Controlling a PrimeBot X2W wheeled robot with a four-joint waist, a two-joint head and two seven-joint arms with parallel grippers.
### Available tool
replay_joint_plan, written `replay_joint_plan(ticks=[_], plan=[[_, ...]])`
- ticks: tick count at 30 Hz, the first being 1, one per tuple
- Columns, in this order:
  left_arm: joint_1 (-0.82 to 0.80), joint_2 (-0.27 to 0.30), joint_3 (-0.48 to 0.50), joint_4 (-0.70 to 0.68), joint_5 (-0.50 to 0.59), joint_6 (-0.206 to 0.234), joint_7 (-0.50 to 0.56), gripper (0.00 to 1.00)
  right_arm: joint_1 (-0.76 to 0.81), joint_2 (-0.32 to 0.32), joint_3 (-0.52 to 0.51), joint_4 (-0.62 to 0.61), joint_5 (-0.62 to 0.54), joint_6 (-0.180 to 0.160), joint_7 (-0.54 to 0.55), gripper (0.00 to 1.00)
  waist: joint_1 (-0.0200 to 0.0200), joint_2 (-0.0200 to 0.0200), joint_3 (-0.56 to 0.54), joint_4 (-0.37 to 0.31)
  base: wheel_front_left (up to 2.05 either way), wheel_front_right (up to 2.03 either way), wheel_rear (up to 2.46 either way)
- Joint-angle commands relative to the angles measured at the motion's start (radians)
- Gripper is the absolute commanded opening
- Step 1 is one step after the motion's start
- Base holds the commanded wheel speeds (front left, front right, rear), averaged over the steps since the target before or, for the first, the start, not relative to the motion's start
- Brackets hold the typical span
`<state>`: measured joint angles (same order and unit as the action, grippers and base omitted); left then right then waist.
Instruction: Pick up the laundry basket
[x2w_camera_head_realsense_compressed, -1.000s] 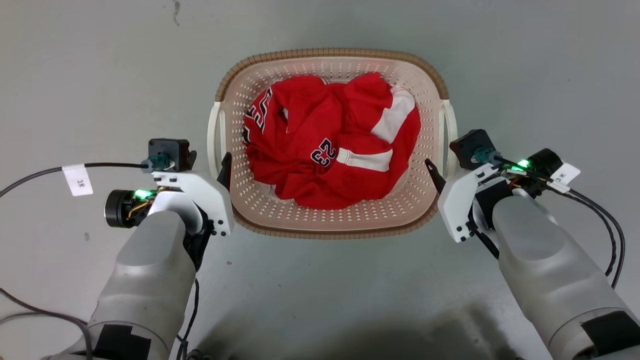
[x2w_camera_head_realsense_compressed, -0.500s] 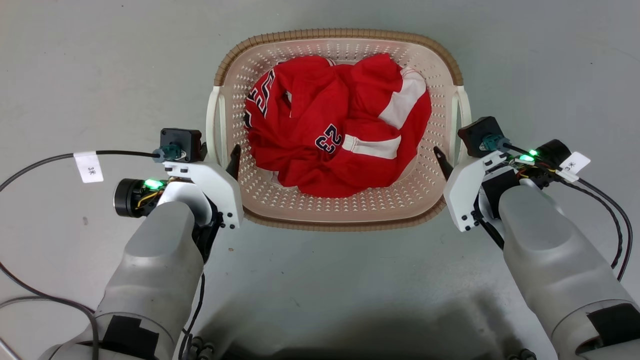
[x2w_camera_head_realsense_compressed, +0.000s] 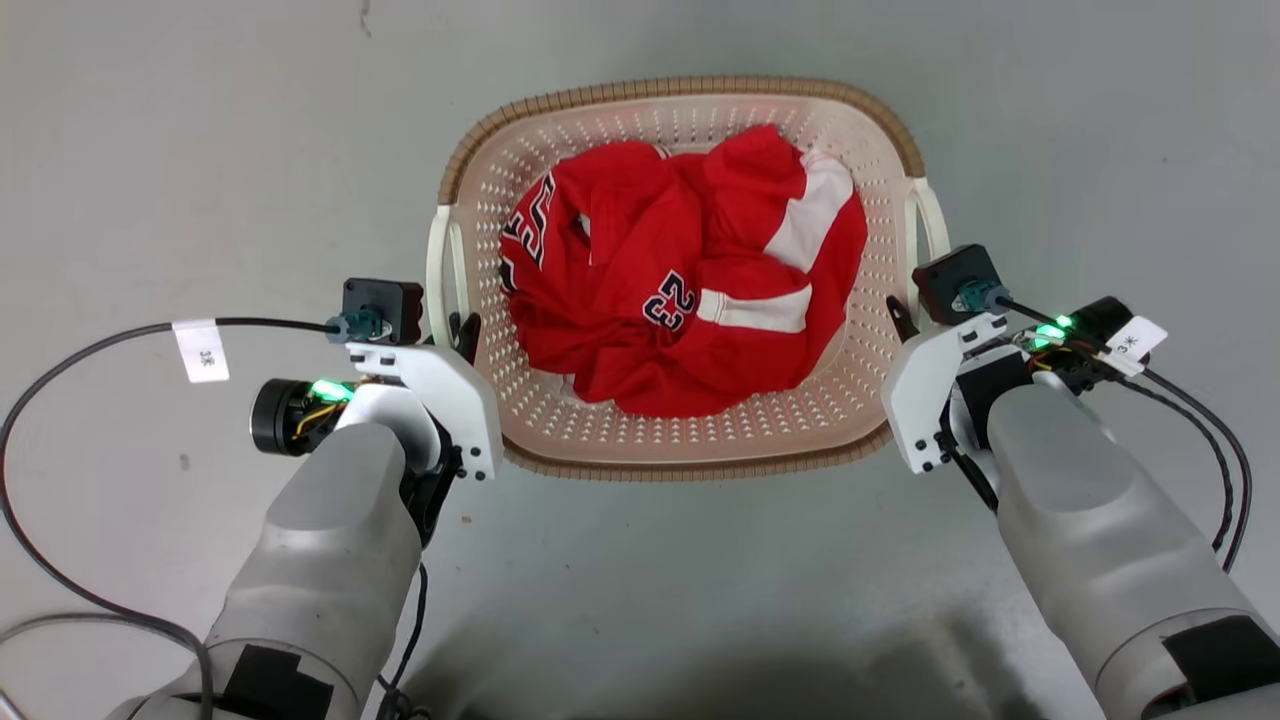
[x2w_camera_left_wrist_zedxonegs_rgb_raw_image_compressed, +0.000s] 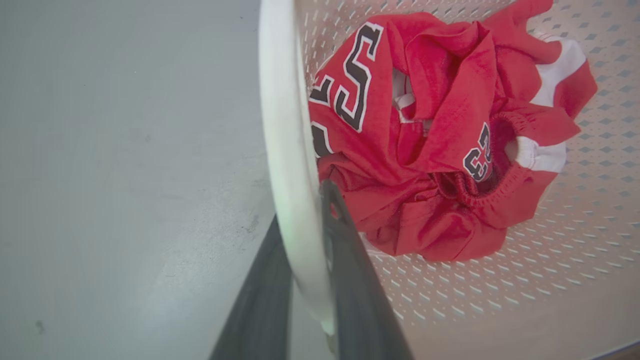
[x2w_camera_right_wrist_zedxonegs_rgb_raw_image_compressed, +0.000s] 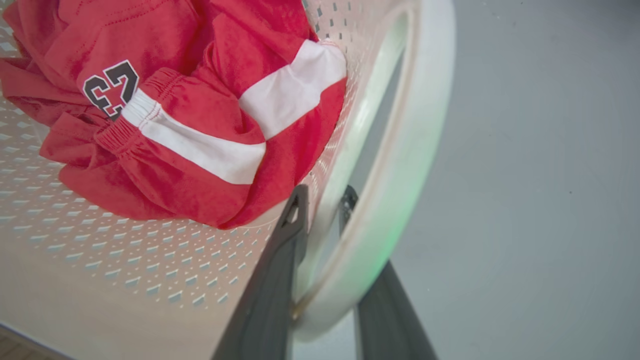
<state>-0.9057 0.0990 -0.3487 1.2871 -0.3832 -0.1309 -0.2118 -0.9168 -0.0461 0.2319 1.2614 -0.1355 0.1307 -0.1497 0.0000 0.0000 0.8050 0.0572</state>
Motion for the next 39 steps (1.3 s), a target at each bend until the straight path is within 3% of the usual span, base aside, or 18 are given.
replay_joint_plan(ticks=[1, 39], plan=[[0.004, 0.014, -0.006, -0.003, -0.007, 0.002, -0.001, 0.0, 0.018, -0.007, 0.016, 0.005, 0.003, 0.0, 0.005, 0.0, 0.0, 0.0, -0.025, 0.0, 0.0, 0.0, 0.0], [0.261, 0.083, -0.211, -0.049, -0.248, 0.002, 0.253, 0.0, 0.266, -0.006, 0.483, -0.022, 0.481, 0.002, 0.255, 0.0, 0.0, 0.0, -0.574, -0.058, 0.0, 0.0, 0.0]])
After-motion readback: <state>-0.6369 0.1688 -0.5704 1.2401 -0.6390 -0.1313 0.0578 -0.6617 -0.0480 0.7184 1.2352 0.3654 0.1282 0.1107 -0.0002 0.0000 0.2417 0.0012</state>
